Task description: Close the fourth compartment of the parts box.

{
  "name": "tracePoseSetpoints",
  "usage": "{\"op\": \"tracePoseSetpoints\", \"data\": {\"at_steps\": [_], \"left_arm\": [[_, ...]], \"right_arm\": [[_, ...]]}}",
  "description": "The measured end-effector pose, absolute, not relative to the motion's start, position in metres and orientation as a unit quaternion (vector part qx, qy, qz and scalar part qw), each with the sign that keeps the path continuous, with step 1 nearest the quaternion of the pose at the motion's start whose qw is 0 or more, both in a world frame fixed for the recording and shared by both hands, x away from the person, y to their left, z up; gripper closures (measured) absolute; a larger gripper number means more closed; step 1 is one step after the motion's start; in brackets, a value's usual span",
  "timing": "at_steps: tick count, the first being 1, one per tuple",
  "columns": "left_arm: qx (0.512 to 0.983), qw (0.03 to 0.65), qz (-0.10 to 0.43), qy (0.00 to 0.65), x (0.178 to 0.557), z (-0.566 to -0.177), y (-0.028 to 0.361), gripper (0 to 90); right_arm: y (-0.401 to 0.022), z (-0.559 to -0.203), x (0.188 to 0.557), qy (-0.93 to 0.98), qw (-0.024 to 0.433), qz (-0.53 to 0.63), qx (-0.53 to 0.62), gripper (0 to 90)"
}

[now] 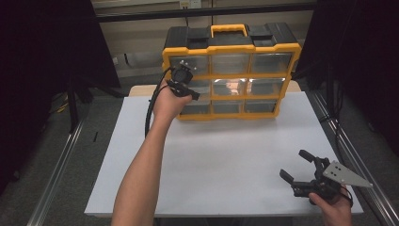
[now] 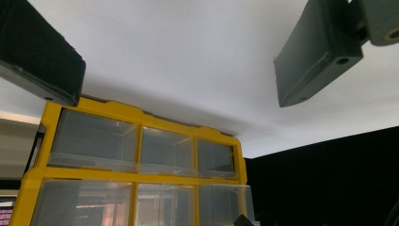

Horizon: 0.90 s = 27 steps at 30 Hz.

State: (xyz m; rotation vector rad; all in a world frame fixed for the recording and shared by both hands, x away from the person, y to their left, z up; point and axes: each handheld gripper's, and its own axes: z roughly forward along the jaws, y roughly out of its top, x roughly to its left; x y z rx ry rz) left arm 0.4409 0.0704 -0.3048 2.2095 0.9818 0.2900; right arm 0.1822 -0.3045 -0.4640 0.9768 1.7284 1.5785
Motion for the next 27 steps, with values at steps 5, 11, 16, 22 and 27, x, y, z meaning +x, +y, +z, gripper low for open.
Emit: {"op": "tracePoseSetpoints", "data": {"at_steps": [5,11,16,22,27], "left_arm": [[0.847,0.349,0.114,0.384,0.4418,-0.3053,0.0698,90.0],[0.838,0.356,0.118,0.395,0.4409,-0.3051,0.0688,90.0],[0.849,0.349,0.117,0.379,0.4412,-0.3009,0.0743,90.0],[0.835,0.364,0.116,0.395,0.4404,-0.3021,0.0715,90.0],[0.84,0.362,0.114,0.388,0.4415,-0.3005,0.0722,90.0]], "right_arm": [[-0.3045,-0.464,0.1822,0.651,0.297,0.594,0.368,2.2],[-0.3047,-0.464,0.182,0.65,0.297,0.594,0.368,2.2],[-0.3044,-0.464,0.1821,0.651,0.297,0.594,0.367,2.2],[-0.3037,-0.464,0.1819,0.652,0.295,0.593,0.368,2.2],[-0.3041,-0.4642,0.1821,0.652,0.296,0.594,0.368,2.2]]}}
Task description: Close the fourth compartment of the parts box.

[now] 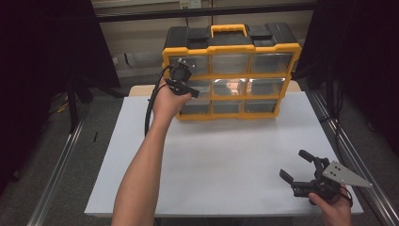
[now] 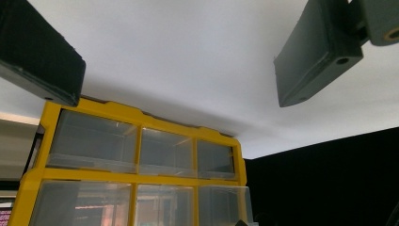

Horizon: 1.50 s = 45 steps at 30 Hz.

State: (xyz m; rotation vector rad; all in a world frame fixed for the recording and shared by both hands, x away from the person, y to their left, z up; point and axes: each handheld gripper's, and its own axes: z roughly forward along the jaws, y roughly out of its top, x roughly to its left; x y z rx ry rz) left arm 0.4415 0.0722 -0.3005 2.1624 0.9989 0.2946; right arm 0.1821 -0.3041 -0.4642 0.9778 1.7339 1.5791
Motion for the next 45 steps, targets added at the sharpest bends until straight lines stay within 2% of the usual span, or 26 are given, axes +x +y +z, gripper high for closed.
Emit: {"op": "tracePoseSetpoints", "data": {"at_steps": [11,45], "left_arm": [[0.848,0.349,0.109,0.385,0.4412,-0.3039,0.0697,90.0],[0.835,0.359,0.125,0.398,0.444,-0.3042,0.0683,90.0]], "right_arm": [[-0.3041,-0.4642,0.1822,0.652,0.295,0.594,0.367,2.2],[-0.3043,-0.4643,0.1822,0.653,0.294,0.594,0.366,2.1]]}}
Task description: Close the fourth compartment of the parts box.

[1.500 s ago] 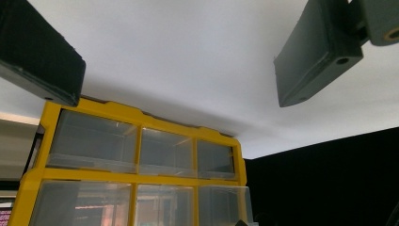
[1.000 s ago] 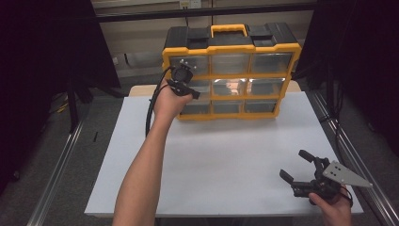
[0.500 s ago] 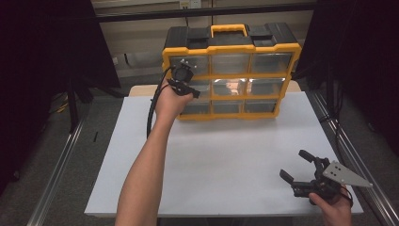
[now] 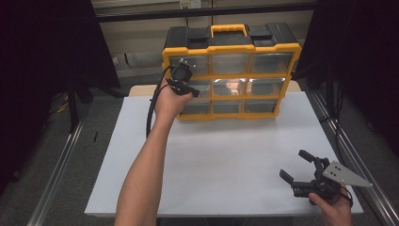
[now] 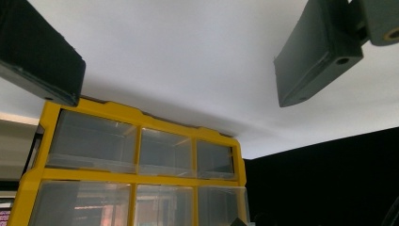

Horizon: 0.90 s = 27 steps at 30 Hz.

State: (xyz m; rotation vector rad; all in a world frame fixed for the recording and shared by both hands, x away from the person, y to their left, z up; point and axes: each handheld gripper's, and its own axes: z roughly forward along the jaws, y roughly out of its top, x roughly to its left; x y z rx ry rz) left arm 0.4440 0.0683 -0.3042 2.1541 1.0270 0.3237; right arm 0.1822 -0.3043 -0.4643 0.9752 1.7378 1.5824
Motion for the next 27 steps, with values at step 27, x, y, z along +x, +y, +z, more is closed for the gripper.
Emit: {"op": "tracePoseSetpoints", "data": {"at_steps": [27], "left_arm": [[0.832,0.362,0.126,0.401,0.4496,-0.3047,0.0688,90.0]], "right_arm": [[-0.3052,-0.4643,0.1818,0.652,0.295,0.593,0.369,2.2]]}}
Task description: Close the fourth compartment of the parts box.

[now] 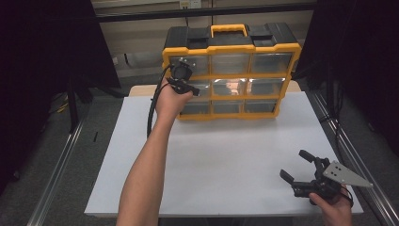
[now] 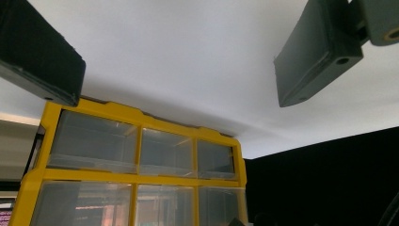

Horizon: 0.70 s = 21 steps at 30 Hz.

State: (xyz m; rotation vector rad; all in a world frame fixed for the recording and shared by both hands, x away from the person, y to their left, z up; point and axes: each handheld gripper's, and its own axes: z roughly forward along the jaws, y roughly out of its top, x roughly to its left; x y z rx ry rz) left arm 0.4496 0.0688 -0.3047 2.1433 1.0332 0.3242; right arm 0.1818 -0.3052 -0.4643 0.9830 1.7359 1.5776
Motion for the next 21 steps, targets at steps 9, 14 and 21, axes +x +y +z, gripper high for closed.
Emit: {"op": "tracePoseSetpoints", "data": {"at_steps": [9,14,21], "left_arm": [[0.827,0.363,0.128,0.409,0.4515,-0.304,0.0674,90.0],[0.825,0.365,0.131,0.411,0.4529,-0.3044,0.0673,90.0],[0.825,0.363,0.134,0.412,0.4542,-0.3049,0.0671,90.0]], "right_arm": [[-0.3052,-0.4642,0.1818,0.652,0.294,0.593,0.369,2.2],[-0.3052,-0.4643,0.1819,0.652,0.294,0.593,0.369,2.2],[-0.3051,-0.4643,0.1818,0.652,0.294,0.594,0.369,2.2]]}}
